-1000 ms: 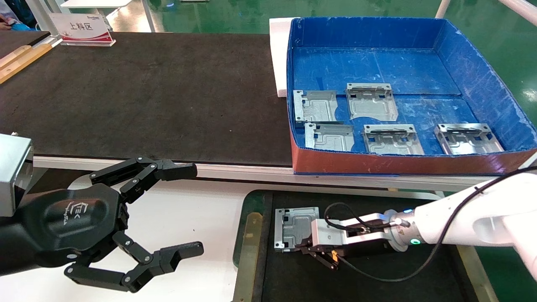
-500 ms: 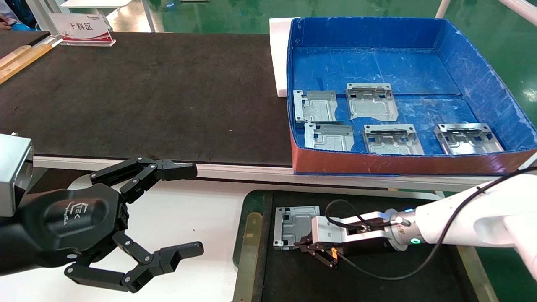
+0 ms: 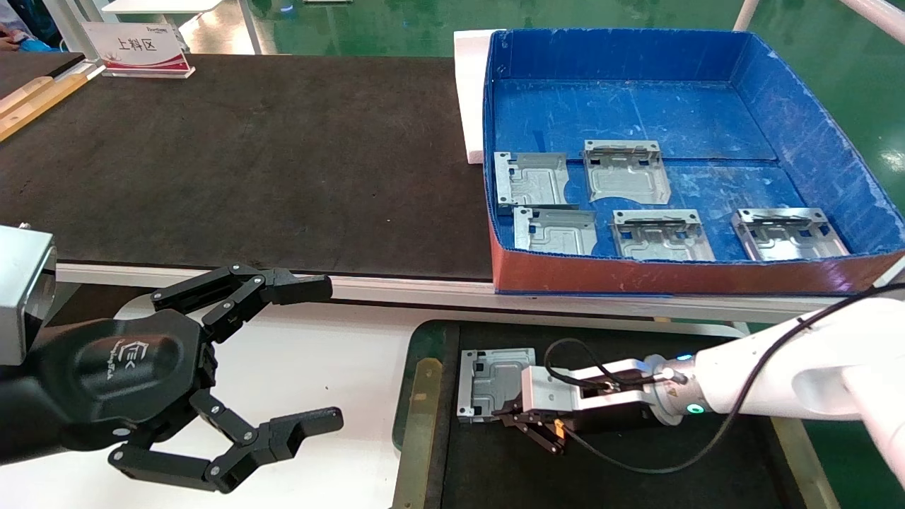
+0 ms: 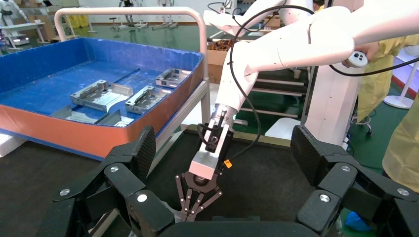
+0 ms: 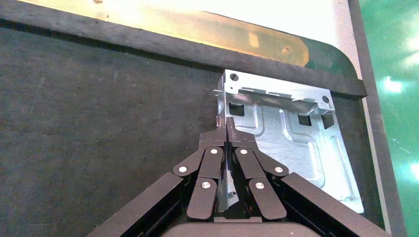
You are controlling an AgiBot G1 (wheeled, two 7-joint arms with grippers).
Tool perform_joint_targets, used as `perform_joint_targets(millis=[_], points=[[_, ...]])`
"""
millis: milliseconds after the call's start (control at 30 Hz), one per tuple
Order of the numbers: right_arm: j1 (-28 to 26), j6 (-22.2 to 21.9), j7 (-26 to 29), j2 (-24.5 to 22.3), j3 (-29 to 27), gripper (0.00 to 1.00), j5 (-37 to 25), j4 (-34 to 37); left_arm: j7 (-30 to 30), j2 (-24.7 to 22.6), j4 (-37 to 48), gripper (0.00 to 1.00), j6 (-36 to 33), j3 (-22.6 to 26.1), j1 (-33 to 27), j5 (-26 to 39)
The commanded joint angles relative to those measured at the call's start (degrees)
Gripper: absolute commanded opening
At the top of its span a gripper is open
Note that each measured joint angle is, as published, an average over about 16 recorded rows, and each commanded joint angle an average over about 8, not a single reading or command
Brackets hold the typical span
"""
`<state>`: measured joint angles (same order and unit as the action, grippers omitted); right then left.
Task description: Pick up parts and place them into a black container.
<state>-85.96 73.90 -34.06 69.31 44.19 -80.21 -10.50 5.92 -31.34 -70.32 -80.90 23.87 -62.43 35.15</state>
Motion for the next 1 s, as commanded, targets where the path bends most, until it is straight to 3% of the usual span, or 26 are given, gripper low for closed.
perform_joint_targets(millis=[33, 267, 300, 667, 1000], points=[[-0.1, -0.2, 0.0, 0.2, 0.0, 0.05, 0.0, 0.1, 0.0, 0.0, 0.0, 1.00, 0.0, 0.0, 0.0, 0.0], [-0.2, 0.9, -0.3, 0.4, 0.1, 0.90, -0.1, 0.6, 0.0, 0.0, 0.0, 1.00, 0.0, 0.0, 0.0, 0.0], [-0.2, 1.0, -0.3, 0.5, 0.2, 0.97, -0.1, 0.7, 0.0, 0.0, 0.0, 1.00, 0.0, 0.0, 0.0, 0.0], [-1.3, 2.1, -1.2, -0.5, -0.2, 1.00, 0.4, 1.2, 0.0, 0.0, 0.0, 1.00, 0.0, 0.0, 0.0, 0.0], [-4.0, 16.4, 1.5, -5.9, -2.2, 1.00, 5.7, -1.4, 0.0, 0.0, 0.0, 1.00, 0.0, 0.0, 0.0, 0.0]])
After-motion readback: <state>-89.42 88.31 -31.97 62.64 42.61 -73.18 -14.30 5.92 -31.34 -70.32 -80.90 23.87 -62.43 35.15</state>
